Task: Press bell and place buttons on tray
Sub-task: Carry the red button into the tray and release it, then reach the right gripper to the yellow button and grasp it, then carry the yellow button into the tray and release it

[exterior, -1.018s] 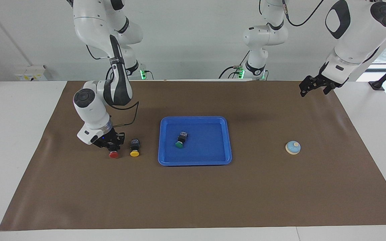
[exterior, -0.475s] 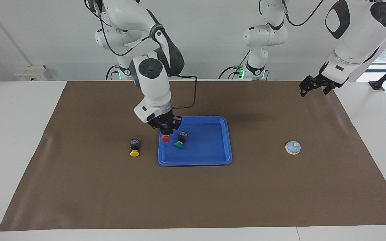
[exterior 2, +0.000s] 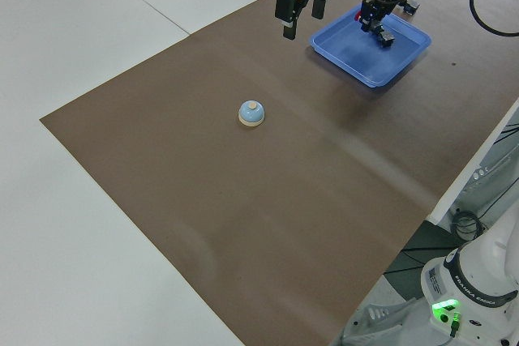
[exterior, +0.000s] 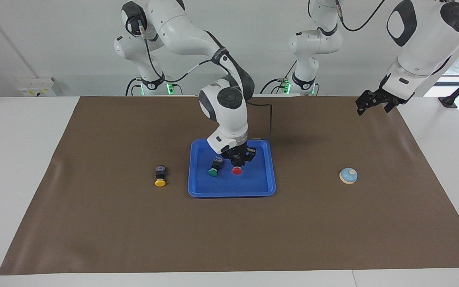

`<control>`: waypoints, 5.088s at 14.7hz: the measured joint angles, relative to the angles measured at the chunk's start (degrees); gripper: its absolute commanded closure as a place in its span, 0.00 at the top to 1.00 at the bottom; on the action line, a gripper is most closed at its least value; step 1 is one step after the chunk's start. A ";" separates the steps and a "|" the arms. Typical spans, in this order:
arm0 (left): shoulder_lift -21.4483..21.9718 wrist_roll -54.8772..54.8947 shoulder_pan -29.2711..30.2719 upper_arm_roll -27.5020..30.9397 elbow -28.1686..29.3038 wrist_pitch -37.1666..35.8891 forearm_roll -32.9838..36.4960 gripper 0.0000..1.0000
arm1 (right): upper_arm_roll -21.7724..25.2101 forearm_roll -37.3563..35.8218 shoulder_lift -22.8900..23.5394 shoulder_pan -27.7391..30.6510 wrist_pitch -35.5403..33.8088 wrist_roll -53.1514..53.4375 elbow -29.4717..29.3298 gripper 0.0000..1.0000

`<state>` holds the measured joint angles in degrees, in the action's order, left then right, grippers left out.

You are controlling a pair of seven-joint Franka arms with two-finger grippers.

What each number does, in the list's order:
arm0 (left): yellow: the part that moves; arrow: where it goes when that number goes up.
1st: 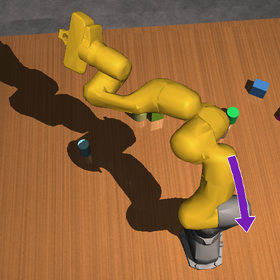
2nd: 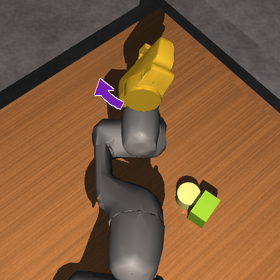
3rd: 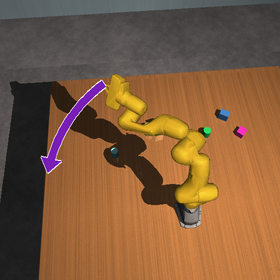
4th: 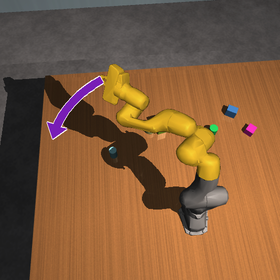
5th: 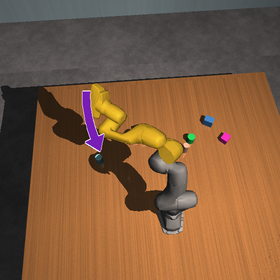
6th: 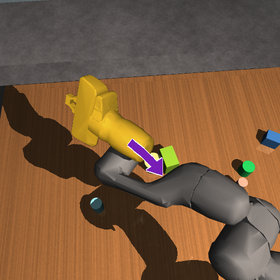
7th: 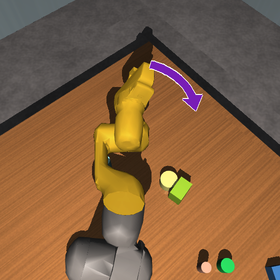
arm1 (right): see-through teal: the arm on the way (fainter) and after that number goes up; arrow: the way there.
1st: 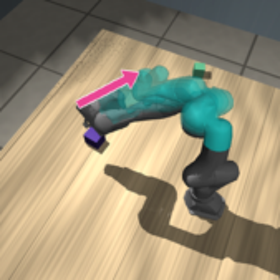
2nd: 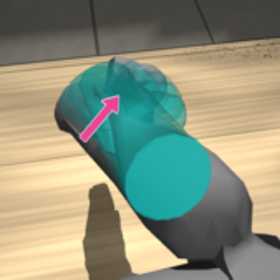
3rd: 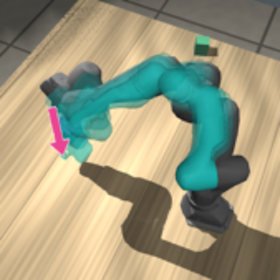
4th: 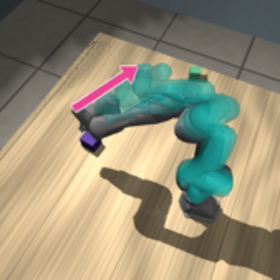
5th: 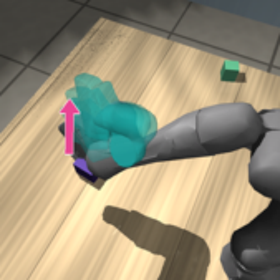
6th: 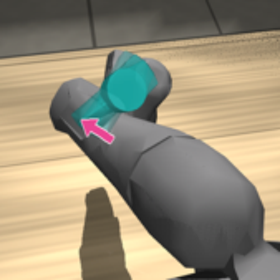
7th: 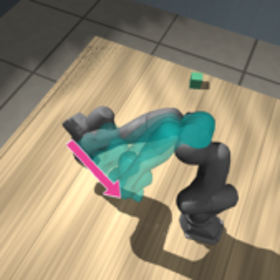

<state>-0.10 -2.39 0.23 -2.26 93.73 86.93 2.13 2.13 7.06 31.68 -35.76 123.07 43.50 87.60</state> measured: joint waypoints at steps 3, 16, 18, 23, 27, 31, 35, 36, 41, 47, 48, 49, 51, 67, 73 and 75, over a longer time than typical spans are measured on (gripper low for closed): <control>0.00 0.00 0.00 0.00 0.00 0.00 0.00 1.00 | 0.36 0.61 1.20 0.13 2.69 0.00 0.92 0.71; 0.00 0.00 0.00 0.00 0.00 0.00 0.00 1.00 | 2.13 0.46 -6.13 12.66 -7.93 -14.28 0.96 1.00; 0.00 0.00 0.00 0.00 0.00 0.00 0.00 1.00 | 2.15 0.47 -8.25 17.27 -8.29 -22.35 3.98 1.00; 0.00 0.00 0.00 0.00 0.00 0.00 0.00 1.00 | 2.14 0.46 -10.45 21.90 -0.26 -40.01 14.95 1.00; 0.00 0.00 0.00 0.00 0.00 0.00 0.00 1.00 | 2.10 0.45 -12.17 22.12 3.32 -46.87 21.50 1.00; 0.00 0.00 0.00 0.00 0.00 0.00 0.00 1.00 | 2.08 0.44 -12.80 22.12 7.17 -50.21 25.88 1.00; 0.00 0.00 0.00 0.00 0.00 0.00 0.00 1.00 | 1.98 0.44 -12.87 21.90 11.01 -50.37 28.78 0.82; 0.00 0.00 0.00 0.00 0.00 0.00 0.00 1.00 | 1.93 0.44 -12.88 21.89 12.91 -50.37 29.78 0.61; 0.00 0.00 0.00 0.00 0.00 0.00 0.00 1.00 | 1.82 0.43 -13.91 21.88 15.87 -50.25 31.69 0.00; 0.00 0.00 0.00 0.00 0.00 0.00 0.00 1.00 | 1.16 0.44 -14.50 19.71 8.42 -41.08 25.47 0.00; 0.00 0.00 0.00 0.00 0.00 0.00 0.00 1.00 | 1.12 0.44 -14.53 18.39 6.63 -37.91 23.46 0.00; 0.00 0.00 0.00 0.00 0.00 0.00 0.00 1.00 | 1.08 0.45 -14.53 16.72 5.12 -34.05 21.57 0.00; 0.00 0.00 0.00 0.00 0.00 0.00 0.00 1.00 | 0.95 0.45 -14.35 12.26 2.76 -24.72 17.65 0.00; 0.00 0.00 0.00 0.00 0.00 0.00 0.00 1.00 | 1.25 -0.83 2.52 -7.51 0.51 2.56 -0.69 1.00; 0.00 0.00 0.00 0.00 0.00 0.00 0.00 1.00 | 2.46 -9.00 -0.15 -5.54 -7.15 -0.55 -6.37 1.00; 0.00 0.00 0.00 0.00 0.00 0.00 0.00 1.00 | 2.86 -10.07 -4.30 -1.96 -9.12 -5.57 -5.26 1.00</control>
<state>-0.10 -2.39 0.23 -2.26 93.73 86.93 2.13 5.00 -3.01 27.39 -37.72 113.95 37.93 82.35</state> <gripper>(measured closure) 0.000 0.000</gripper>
